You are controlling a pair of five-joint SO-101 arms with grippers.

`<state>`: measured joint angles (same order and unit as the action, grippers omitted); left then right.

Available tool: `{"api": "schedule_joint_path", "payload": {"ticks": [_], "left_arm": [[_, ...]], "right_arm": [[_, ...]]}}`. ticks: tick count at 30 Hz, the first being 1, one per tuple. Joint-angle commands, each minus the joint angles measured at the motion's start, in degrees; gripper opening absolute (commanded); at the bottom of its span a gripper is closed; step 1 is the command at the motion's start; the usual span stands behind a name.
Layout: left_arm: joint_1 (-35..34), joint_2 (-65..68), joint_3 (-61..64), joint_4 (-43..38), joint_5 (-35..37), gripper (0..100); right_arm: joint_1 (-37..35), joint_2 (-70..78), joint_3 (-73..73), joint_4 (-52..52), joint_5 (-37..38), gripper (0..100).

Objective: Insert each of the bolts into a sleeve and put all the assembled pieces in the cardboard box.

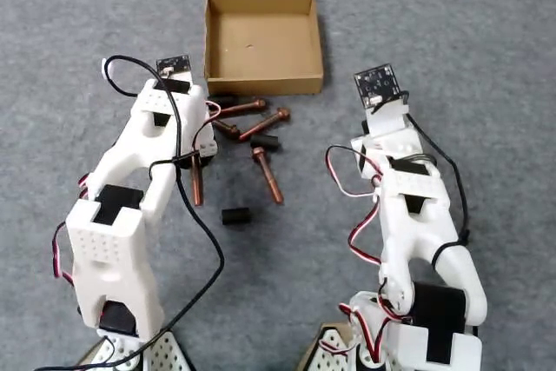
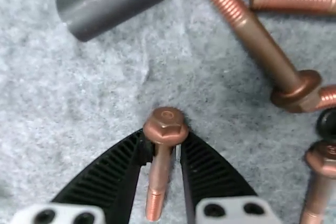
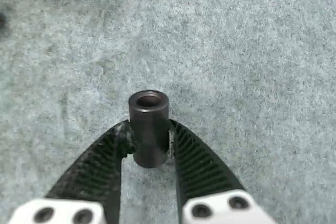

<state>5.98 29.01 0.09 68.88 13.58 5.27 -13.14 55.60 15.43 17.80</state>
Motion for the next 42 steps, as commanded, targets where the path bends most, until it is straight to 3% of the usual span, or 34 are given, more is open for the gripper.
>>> {"api": "schedule_joint_path", "payload": {"ticks": [1,5,10,15,20,23,36,39,42], "left_arm": [[-0.4,0.6,-0.1,0.6,0.7,8],[-0.4,0.7,-0.5,0.4,0.2,2],[-0.2,0.7,-0.5,0.4,0.0,2],[1.1,0.0,-0.7,-0.8,-6.1,2],[2.4,-9.2,1.1,-0.7,-13.2,2],[2.7,-18.5,3.9,-0.8,-16.4,2],[2.0,-59.6,38.2,-12.5,-21.2,2],[2.0,-67.4,42.4,-13.4,-21.2,2],[2.0,-72.7,43.4,-13.4,-20.8,2]], "right_arm": [[-0.4,-0.2,-2.0,-1.1,-0.5,0.2],[-0.4,-0.2,-2.0,-1.1,-0.5,0.2],[-0.4,-0.2,-2.0,-1.1,-0.5,0.2],[-0.4,-0.2,-2.0,-1.1,-0.5,0.2],[-0.1,-1.1,-1.9,-0.8,-0.5,0.2],[-0.5,-5.1,-2.4,4.6,-0.5,0.2],[-10.9,-54.5,0.0,47.1,-0.5,0.4],[-14.2,-68.0,6.9,49.0,-0.5,0.2],[-17.1,-80.9,17.3,42.1,-0.5,0.2]]}}
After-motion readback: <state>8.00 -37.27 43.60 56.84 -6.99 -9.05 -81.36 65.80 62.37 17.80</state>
